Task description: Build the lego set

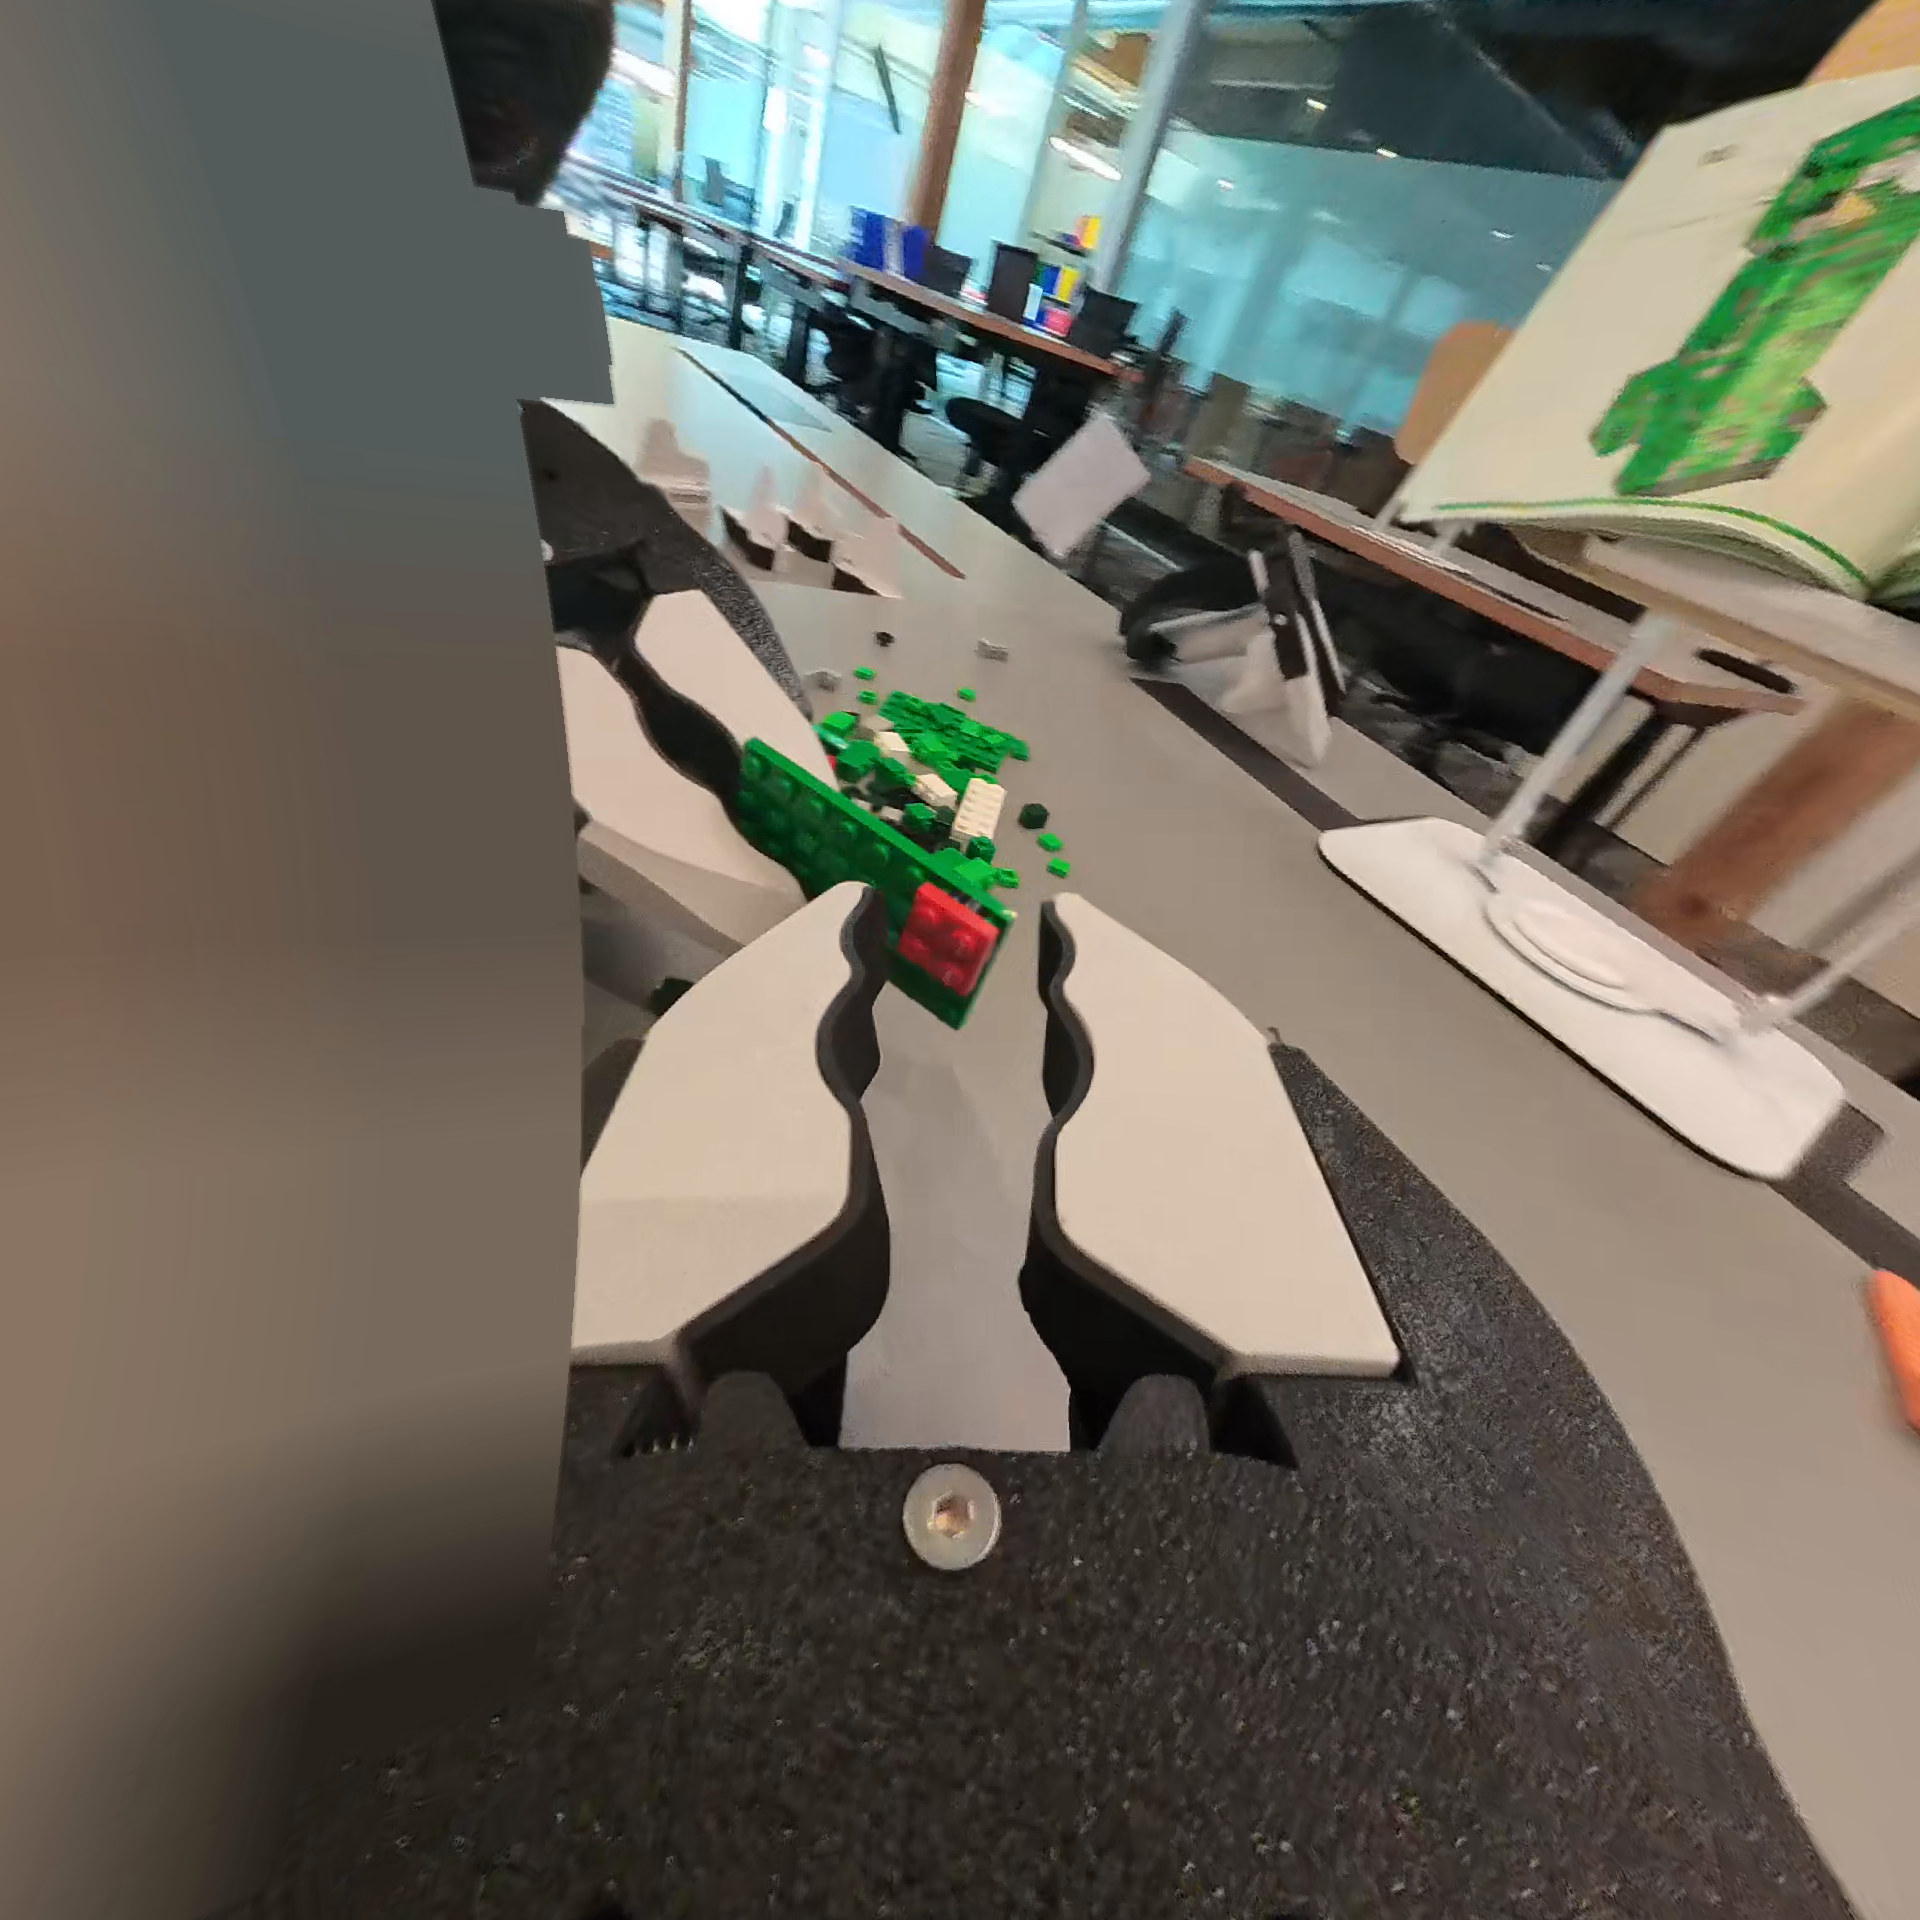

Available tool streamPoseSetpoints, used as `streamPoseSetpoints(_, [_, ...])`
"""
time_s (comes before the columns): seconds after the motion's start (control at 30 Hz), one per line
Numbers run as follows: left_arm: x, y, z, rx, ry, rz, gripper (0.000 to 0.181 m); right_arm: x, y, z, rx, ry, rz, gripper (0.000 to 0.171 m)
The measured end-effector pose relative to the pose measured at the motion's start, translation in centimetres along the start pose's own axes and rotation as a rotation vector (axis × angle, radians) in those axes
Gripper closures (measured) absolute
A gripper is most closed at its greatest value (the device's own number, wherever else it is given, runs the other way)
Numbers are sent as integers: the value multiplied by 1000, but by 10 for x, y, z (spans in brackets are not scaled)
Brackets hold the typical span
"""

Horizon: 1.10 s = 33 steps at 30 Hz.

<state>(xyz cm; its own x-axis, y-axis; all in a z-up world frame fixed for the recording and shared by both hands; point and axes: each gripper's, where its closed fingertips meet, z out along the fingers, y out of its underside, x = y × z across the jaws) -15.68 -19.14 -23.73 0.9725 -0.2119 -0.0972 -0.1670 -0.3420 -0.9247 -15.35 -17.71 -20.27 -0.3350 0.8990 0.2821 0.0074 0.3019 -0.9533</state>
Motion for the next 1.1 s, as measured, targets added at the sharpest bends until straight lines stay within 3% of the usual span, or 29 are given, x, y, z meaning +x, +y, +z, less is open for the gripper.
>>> streamPoseSetpoints(0.27, [-8, 1, -1, -3, -67, 14, 177, 8, 8, 10, -128, 250, 148, 145])
streamPoseSetpoints(0.43, [-10, -1, -4, 20, -79, 42, 177, 4, 4, 15, -112, 274, 254, 155])
streamPoseSetpoints(0.77, [-2, -3, -10, 45, -10, 162, 176, -5, 0, 11, -59, 61, 278, 155])
streamPoseSetpoints(0.93, [-4, -3, -12, 65, 55, 92, 177, -10, -6, 4, 5, -100, 358, 156])
streamPoseSetpoints(1.1, [-4, -4, -12, 73, 41, 93, 177, -11, -10, 2, 40, -147, 381, 156])
